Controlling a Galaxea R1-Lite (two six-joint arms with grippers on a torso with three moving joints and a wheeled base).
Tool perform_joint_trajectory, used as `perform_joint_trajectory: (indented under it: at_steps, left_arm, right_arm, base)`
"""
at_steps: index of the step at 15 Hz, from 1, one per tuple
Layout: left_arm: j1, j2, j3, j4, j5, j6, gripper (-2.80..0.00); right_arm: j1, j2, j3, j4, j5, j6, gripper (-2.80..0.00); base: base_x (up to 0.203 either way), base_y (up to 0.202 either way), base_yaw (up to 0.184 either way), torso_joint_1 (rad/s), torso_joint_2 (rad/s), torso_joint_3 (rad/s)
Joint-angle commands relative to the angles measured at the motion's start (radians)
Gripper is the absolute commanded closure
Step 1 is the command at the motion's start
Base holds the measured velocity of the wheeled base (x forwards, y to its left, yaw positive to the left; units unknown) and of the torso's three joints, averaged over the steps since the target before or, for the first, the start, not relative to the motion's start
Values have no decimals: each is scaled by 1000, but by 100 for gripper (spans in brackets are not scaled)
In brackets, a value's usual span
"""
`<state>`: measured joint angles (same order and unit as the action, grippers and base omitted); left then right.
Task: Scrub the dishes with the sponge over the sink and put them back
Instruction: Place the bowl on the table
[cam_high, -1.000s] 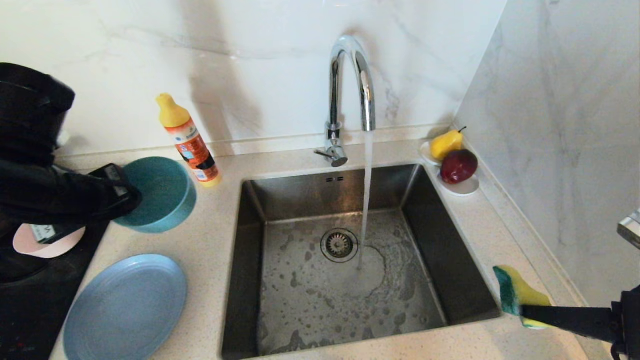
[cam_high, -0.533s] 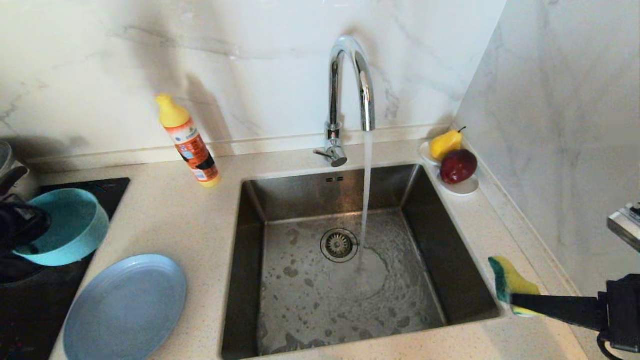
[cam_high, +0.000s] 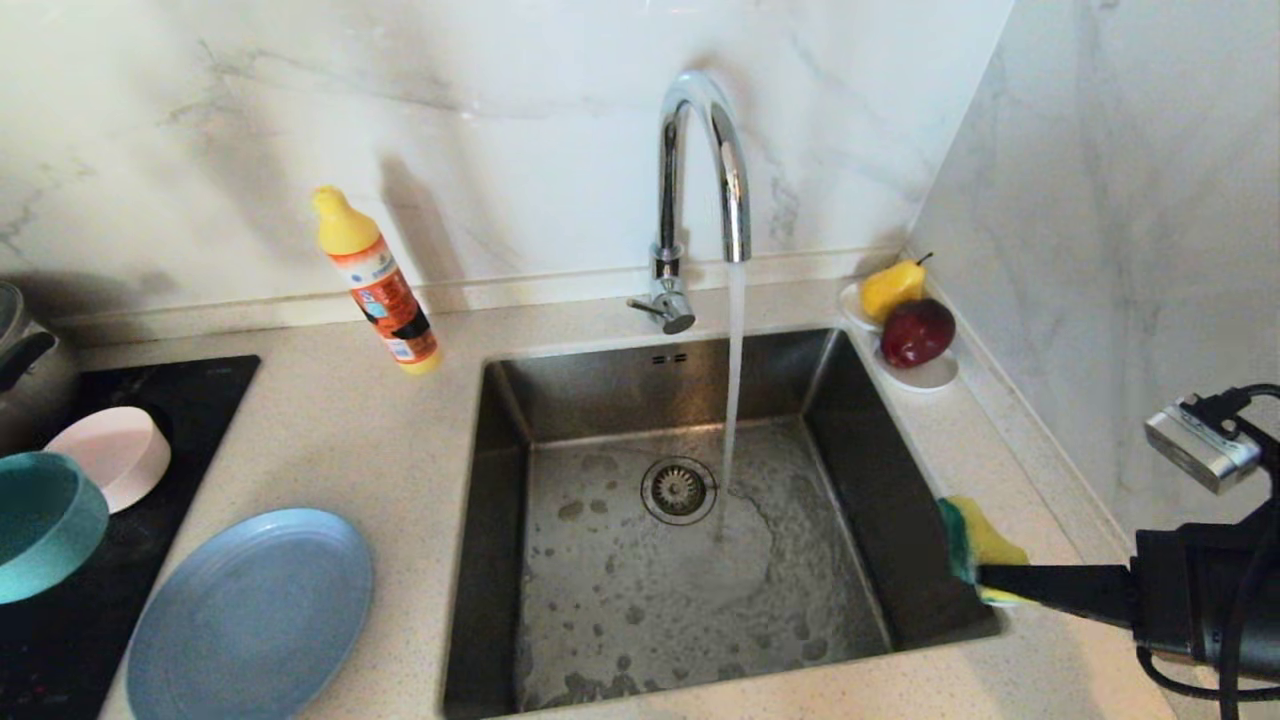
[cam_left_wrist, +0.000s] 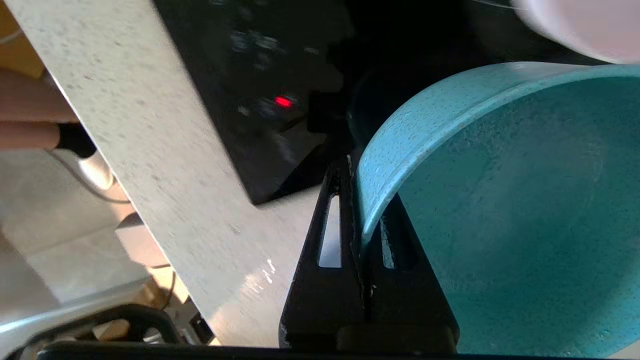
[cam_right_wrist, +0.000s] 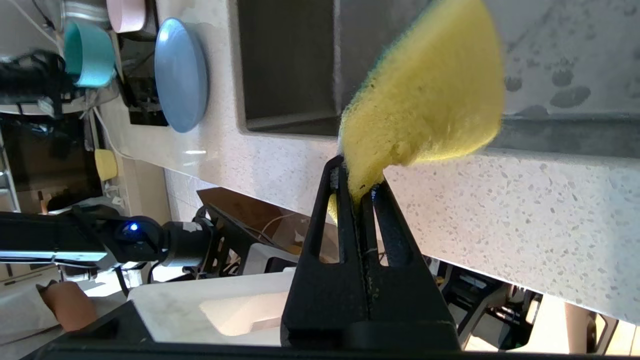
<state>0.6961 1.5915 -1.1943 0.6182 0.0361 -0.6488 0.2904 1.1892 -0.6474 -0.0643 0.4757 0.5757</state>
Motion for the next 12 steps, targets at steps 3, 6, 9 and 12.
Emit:
perform_joint_trajectory:
  at_steps: [3,6,9,12]
  left_arm:
    - [118,77,107,-80,-7,51,0]
    - [168,120,132,-113,-9,72,0]
    - [206,168,131,-123,-16,84,0]
    - [223,182,162,-218,-25,86,0]
  right_arm:
    - [-17,40,0,-9,3,1,0]
    - [-19,49,2,-9,3,1,0]
    - [-19,43,0,-9,3,0,0]
    - [-19,40,2,-8,3,-1,0]
  base:
    - [0,0,0,0,0,0]
    - [0,0,0,0,0,0]
    - [0,0,0,0,0,0]
    - [0,0,0,0,0,0]
